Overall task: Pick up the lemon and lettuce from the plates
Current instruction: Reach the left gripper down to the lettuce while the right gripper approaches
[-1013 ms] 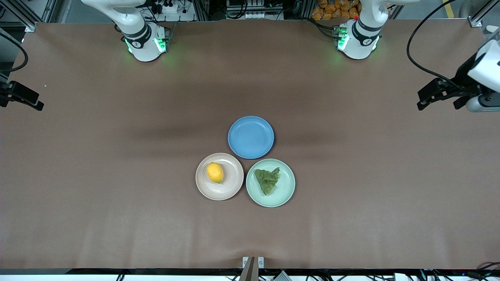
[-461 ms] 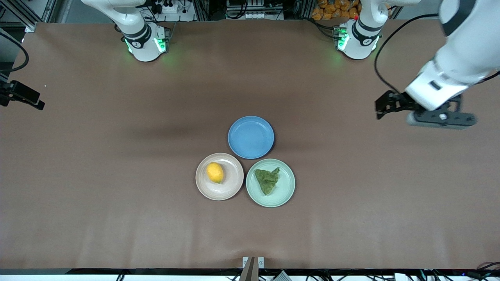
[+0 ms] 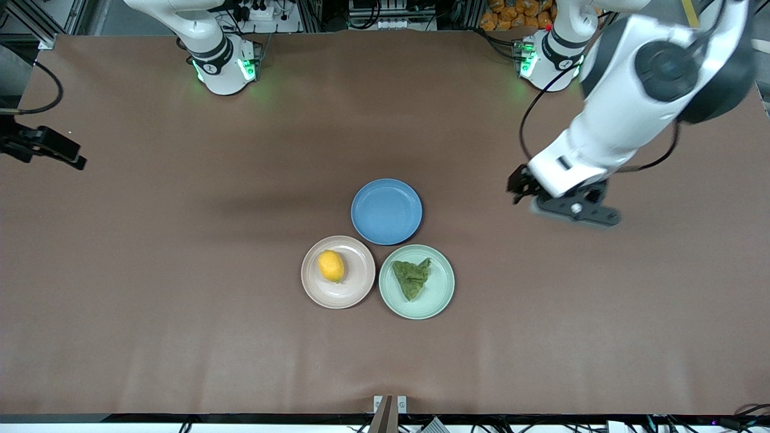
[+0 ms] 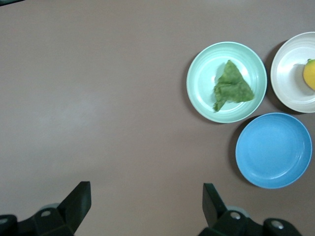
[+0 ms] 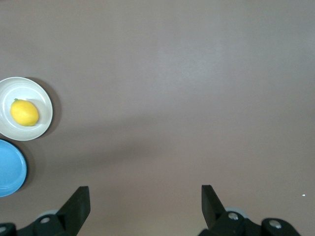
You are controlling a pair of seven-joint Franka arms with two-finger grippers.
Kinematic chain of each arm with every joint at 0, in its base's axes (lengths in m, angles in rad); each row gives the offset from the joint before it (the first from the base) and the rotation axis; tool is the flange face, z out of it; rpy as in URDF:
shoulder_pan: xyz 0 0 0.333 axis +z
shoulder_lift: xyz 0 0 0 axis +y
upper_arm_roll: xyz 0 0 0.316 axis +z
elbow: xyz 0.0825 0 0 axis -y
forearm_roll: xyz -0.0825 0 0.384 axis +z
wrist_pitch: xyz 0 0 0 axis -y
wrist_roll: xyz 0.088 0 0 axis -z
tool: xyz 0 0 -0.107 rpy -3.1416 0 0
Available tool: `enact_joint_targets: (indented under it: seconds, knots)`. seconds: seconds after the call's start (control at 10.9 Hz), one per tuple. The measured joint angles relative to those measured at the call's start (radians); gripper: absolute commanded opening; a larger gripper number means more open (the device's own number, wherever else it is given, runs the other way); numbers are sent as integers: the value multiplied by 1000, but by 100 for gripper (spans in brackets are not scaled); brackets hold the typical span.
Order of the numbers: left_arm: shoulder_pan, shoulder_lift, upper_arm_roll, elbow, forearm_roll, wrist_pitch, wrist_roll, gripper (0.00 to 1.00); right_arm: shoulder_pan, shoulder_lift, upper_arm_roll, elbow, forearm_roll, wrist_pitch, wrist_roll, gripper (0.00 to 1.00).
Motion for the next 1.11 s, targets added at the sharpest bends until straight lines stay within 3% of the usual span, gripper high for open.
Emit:
enact_joint_targets:
  seconds: [0.37,0.64,1.11]
  knots:
    - [-97,146,-3,-1,0,180,-1,100,64,9,1,0,17,4,55,100]
    - [-134,232,-5,-1,0,290,-1,100,71,28,2,0,67,10,55,100]
    - [-169,379,-5,6,0,563,-37,100,183,82,3,0,68,42,79,100]
